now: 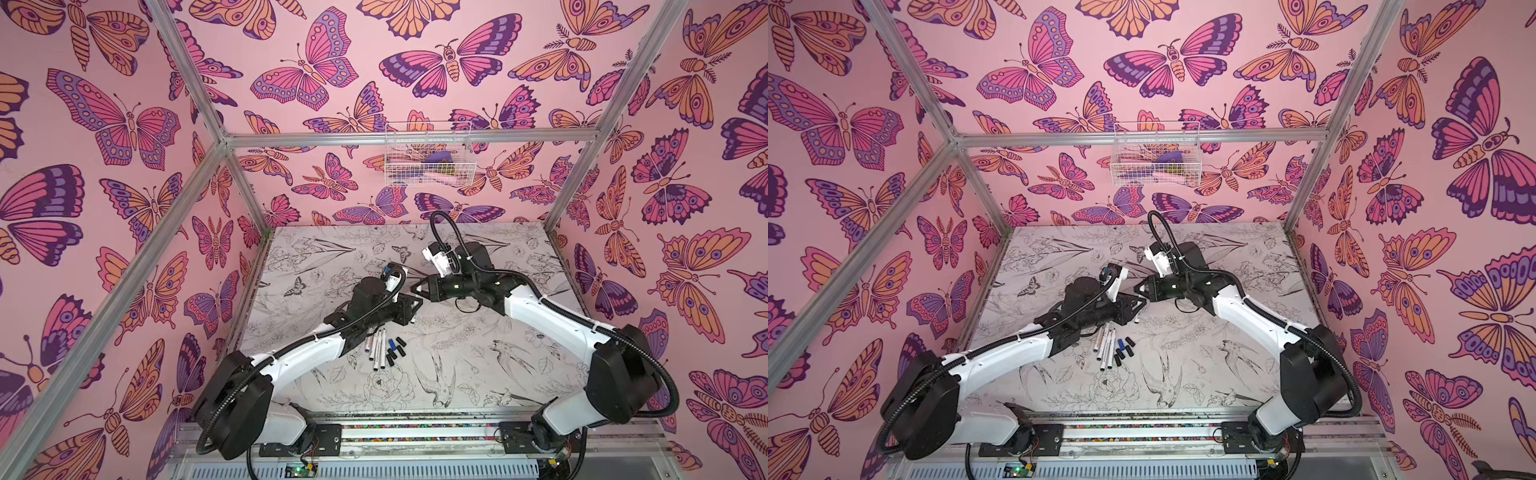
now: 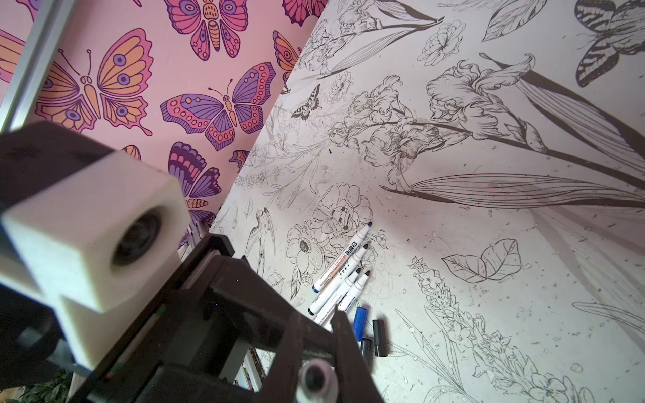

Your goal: Insert the pens into the pen caps

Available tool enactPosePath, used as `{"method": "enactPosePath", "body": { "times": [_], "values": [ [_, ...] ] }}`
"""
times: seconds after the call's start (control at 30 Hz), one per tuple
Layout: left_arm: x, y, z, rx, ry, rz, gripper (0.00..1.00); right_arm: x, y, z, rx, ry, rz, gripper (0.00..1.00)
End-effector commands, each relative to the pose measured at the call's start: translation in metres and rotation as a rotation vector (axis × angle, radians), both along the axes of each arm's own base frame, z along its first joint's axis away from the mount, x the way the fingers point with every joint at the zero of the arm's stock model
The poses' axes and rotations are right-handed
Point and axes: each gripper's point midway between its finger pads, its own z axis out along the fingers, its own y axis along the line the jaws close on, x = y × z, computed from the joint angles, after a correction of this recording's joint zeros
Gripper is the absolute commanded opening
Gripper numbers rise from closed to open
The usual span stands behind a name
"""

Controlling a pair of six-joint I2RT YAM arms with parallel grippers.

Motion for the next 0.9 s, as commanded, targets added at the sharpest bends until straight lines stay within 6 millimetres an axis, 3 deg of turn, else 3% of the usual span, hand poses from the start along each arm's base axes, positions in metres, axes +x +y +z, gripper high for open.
{"method": "enactPosePath", "body": {
  "times": [0.0,0.07,0.27,0.7,0.87],
  "values": [
    [0.004,-0.005,0.003,-0.011,0.001,-0.008,0.31,-0.009,-0.001,0.008,0.007,-0.017,0.019,0.01],
    [0.004,-0.006,0.002,-0.011,0.004,-0.015,0.36,-0.009,0.001,0.012,0.021,-0.018,0.026,0.01],
    [0.003,-0.008,0.002,-0.012,0.006,-0.028,0.36,-0.009,0.002,0.014,0.036,-0.013,0.026,0.0],
    [0.002,-0.011,0.003,-0.021,0.005,-0.042,0.21,-0.008,0.005,0.018,0.054,-0.011,0.028,0.0],
    [0.001,-0.013,0.003,-0.022,0.006,-0.05,0.06,-0.007,0.005,0.02,0.056,-0.011,0.026,0.0]
  ]
}}
